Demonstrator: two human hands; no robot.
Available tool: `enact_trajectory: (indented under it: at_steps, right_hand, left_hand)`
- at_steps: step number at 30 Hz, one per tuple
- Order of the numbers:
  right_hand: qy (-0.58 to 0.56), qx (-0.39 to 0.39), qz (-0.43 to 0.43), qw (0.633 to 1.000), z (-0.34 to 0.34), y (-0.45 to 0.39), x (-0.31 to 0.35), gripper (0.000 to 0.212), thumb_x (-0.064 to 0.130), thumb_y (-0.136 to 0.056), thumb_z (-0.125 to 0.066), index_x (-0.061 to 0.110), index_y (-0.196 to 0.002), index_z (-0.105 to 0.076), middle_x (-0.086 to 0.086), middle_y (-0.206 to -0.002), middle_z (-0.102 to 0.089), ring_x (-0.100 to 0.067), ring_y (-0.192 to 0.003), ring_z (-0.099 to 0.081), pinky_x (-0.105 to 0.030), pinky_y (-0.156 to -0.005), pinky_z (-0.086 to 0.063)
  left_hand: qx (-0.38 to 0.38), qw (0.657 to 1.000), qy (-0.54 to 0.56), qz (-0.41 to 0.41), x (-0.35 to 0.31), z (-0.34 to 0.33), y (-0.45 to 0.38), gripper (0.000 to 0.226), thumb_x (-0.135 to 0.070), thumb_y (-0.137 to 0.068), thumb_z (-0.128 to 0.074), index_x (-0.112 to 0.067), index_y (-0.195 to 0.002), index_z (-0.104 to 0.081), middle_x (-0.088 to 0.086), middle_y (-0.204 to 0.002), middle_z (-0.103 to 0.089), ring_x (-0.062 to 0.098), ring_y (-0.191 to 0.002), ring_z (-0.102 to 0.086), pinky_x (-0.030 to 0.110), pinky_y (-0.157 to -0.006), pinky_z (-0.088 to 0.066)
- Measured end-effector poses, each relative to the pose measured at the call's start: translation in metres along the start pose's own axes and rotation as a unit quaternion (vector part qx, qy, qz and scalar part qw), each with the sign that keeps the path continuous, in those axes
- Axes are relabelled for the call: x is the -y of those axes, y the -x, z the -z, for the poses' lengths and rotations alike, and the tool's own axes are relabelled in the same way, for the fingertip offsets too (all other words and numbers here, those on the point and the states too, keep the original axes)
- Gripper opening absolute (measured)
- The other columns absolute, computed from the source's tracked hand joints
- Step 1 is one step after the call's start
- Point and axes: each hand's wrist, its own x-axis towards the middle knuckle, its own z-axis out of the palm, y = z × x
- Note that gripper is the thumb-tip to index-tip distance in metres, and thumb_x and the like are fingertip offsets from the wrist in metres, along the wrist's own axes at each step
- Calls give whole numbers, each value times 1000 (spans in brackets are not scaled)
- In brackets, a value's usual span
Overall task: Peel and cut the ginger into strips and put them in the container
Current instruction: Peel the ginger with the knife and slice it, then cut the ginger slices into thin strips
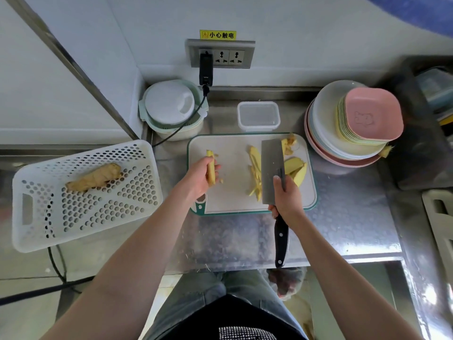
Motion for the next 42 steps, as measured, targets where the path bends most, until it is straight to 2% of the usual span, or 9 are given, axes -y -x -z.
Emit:
enact_trajectory:
  at_steps: [5, 10, 14, 17, 20, 23, 25, 29, 42]
  right_hand:
    - [-13, -21, -32, 999, 2, 4, -7, 28, 34, -103, -35, 8, -94, -42, -17, -74, -50, -20, -38, -43, -24, -35, -37]
    - [170, -36, 18, 985, 2, 10, -10, 28, 33, -103, -28, 10, -93, -40, -12, -75, -55, -31, -55, -55, -40, -47, -50]
    - [290, -92, 42, 952, -8, 16, -12, 23, 29, -105, -23, 11, -102, -37, -7, -68, -52, -32, -62, -55, -37, -52, -46]
    - [301, -111, 43, 946, -10, 15, -14, 21, 27, -105, -22, 12, -103, -36, -10, -72, -55, -34, -64, -57, -36, -53, -45]
    - [266, -130, 48, 954, -4, 13, -17, 23, 33, -104, -25, 14, -96, -34, -8, -68, -53, -33, -60, -54, -33, -50, -39]
    - [259, -139, 47, 955, 1, 14, -21, 23, 35, -103, -28, 15, -94, -32, -4, -65, -49, -32, -59, -53, -32, -49, -37]
    - [259, -130, 46, 956, 2, 15, -23, 22, 35, -103, -27, 16, -95, -33, -4, -66, -49, -32, -59, -53, -33, -49, -38]
    - [245, -119, 40, 961, -3, 20, -25, 21, 36, -103, -27, 16, -97, -33, -10, -70, -54, -34, -61, -55, -35, -50, -41]
    - [275, -89, 56, 956, -32, 2, 12, 22, 33, -104, -25, 13, -105, -36, -9, -71, -53, -32, -62, -51, -37, -51, -41]
  left_hand:
    - [-98, 962, -240, -89, -7, -11, -3, 30, -16, -96, -37, -12, -70, -52, 8, -79, -54, 24, -83, -50, 27, -70, -34]
    - [-227, 838, -436, -236, 16, 0, 5, 30, -10, -92, -39, 0, -113, -60, 16, -109, -62, 34, -109, -54, 36, -80, -41]
    - [-179, 711, -577, -360, 37, -8, 4, 31, -7, -82, -53, -4, -113, -59, 16, -110, -60, 37, -105, -51, 41, -87, -41]
    - [-22, 534, -684, -496, 56, -15, 0, 43, -11, -77, -62, -10, -120, -59, 12, -124, -56, 36, -120, -48, 49, -100, -41]
    - [118, 307, -807, -491, 77, -28, -4, 59, -31, -97, -41, -17, -150, -19, 2, -158, -15, 24, -146, -13, 49, -118, -7]
    - [121, 234, -863, -432, 82, -39, -11, 56, -37, -102, -16, -16, -151, 3, 0, -160, 3, 19, -147, 2, 46, -116, 4]
    - [97, 216, -850, -470, 76, -37, -17, 53, -34, -101, -15, -15, -150, -17, 2, -157, -20, 19, -145, -18, 44, -117, -6]
    - [62, 279, -779, -558, 67, -12, -26, 42, -33, -90, -38, -14, -115, -66, 2, -118, -65, 21, -111, -59, 38, -103, -31]
    - [-133, 373, -759, -517, 45, 16, -27, 25, -34, -77, -55, -12, -86, -60, 6, -91, -61, 28, -103, -47, 48, -99, -34]
